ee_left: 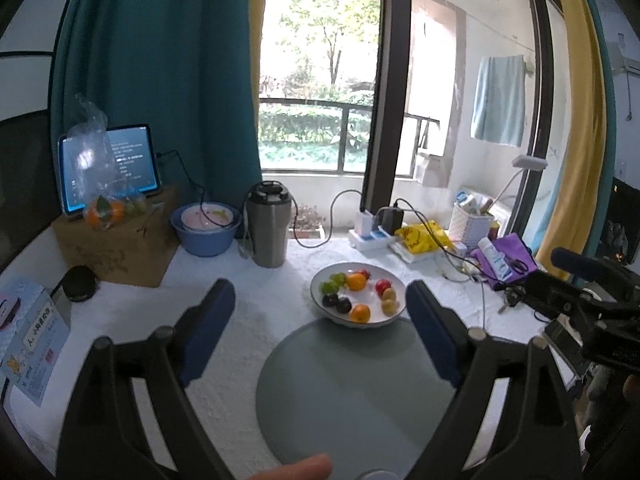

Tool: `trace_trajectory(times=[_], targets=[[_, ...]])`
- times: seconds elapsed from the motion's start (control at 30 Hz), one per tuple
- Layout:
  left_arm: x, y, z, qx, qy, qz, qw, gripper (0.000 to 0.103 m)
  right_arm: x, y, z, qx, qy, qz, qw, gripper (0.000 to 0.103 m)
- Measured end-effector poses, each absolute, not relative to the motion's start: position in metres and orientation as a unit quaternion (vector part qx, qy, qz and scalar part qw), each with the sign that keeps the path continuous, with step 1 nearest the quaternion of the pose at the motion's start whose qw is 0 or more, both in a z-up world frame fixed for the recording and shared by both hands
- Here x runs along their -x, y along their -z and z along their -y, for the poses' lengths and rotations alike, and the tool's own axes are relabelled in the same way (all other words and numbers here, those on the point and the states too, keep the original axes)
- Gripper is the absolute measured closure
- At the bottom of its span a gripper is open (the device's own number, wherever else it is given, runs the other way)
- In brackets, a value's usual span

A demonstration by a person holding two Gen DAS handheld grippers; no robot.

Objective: Organize fruits

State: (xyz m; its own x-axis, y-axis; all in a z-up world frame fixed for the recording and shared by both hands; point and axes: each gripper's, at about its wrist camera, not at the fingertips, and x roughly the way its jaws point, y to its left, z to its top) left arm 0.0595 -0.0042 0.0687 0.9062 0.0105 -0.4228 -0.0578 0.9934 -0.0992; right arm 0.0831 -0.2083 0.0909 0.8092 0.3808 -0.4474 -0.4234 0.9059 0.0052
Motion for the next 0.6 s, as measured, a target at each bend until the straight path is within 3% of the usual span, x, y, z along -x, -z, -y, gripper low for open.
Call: trace_trajectory(times=[0.6], targets=[[-0.0583, -0.0675, 0.0078, 0.042, -0.01, -0.21, 0.977, 0.015, -0.0859, -0.0913, 0.211, 0.042, -0.208, -0.223, 0.951, 0.024]])
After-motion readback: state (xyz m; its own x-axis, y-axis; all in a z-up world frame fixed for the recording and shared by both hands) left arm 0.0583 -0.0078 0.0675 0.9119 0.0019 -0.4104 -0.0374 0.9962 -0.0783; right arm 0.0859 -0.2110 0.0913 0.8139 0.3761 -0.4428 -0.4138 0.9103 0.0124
